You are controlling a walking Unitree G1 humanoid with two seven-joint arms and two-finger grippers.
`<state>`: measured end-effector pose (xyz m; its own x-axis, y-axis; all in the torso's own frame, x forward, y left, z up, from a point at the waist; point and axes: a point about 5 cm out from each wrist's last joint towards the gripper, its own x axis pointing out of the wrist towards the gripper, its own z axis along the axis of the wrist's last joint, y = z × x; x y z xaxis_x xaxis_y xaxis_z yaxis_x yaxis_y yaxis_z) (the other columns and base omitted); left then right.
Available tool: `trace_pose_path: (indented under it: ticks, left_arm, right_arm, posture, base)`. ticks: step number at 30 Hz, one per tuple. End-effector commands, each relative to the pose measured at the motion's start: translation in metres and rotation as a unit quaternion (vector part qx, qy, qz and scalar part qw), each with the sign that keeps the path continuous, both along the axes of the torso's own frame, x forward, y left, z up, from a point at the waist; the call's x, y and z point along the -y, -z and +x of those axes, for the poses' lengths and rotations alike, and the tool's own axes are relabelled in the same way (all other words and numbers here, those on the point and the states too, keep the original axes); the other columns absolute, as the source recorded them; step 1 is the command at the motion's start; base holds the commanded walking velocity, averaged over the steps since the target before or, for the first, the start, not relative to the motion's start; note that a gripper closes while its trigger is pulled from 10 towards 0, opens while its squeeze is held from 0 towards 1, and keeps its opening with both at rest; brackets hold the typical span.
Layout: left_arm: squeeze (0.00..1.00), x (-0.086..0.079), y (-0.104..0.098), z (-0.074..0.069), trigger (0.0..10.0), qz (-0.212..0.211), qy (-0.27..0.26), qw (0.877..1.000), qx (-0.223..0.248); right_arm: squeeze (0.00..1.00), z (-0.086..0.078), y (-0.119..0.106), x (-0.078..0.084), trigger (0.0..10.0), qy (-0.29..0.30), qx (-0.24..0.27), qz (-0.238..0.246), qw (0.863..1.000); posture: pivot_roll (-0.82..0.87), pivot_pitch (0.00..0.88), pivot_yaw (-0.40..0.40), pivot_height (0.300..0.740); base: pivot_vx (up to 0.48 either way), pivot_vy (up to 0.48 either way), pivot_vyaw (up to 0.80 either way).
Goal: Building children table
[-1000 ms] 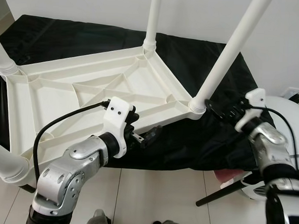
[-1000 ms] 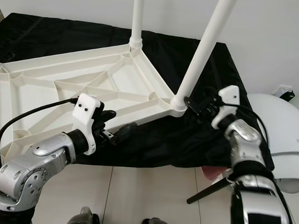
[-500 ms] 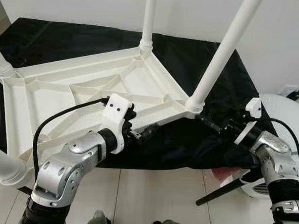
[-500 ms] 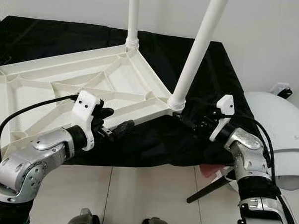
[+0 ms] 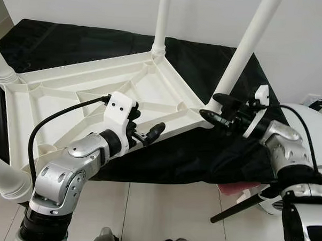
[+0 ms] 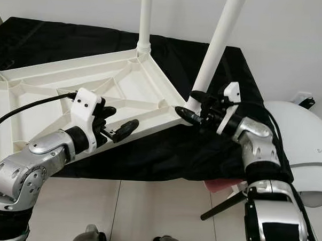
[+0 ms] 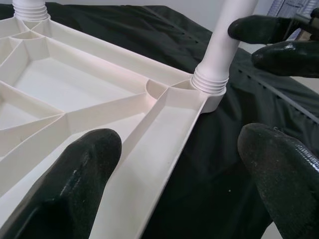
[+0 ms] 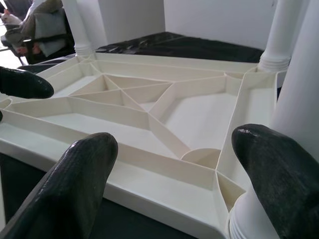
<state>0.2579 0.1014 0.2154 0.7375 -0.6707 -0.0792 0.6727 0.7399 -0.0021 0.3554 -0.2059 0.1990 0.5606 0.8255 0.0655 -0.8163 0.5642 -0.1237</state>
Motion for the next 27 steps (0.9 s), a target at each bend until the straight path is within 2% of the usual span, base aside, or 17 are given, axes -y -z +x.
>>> trace_pose_path:
  ticks: [1,11,14,17,24,27]
  left_arm:
    - [0.0,0.005,-0.003,-0.006,10.0,-0.006,0.01,1.0,-0.001]
    - [0.0,0.011,-0.004,-0.02,10.0,-0.023,0.012,1.0,-0.014]
    - [0.0,0.014,-0.004,-0.027,10.0,-0.03,0.014,0.999,-0.023]
    - [0.0,0.017,-0.005,-0.041,10.0,-0.04,0.017,0.998,-0.036]
    - [0.0,0.019,-0.005,-0.055,10.0,-0.045,0.022,0.998,-0.046]
    - [0.0,0.02,-0.005,-0.057,10.0,-0.051,0.019,0.997,-0.054]
  right_arm:
    - [0.0,0.001,0.0,0.003,10.0,-0.011,-0.016,-0.009,1.0]
    - [0.0,0.012,-0.007,0.005,10.0,-0.001,-0.024,-0.021,0.999]
    - [0.0,0.017,-0.01,0.007,10.0,0.016,-0.025,-0.025,0.999]
    - [0.0,0.023,-0.017,0.005,10.0,0.03,-0.026,-0.031,0.999]
    - [0.0,0.029,-0.023,0.001,10.0,0.04,-0.025,-0.029,0.998]
    - [0.0,0.037,-0.035,-0.001,10.0,0.089,-0.009,-0.031,0.996]
  posture:
    - [0.09,0.138,-0.094,0.74]
    - [0.12,0.213,-0.091,0.74]
    - [0.14,0.233,-0.089,0.74]
    - [0.17,0.283,-0.079,0.74]
    - [0.18,0.305,-0.077,0.74]
    - [0.19,0.321,-0.079,0.74]
  base:
    - [0.0,0.0,0.0]
    - [0.0,0.0,0.0]
    - [0.0,0.0,0.0]
    - [0.0,0.0,0.0]
    - [0.0,0.0,0.0]
    - [0.0,0.0,0.0]
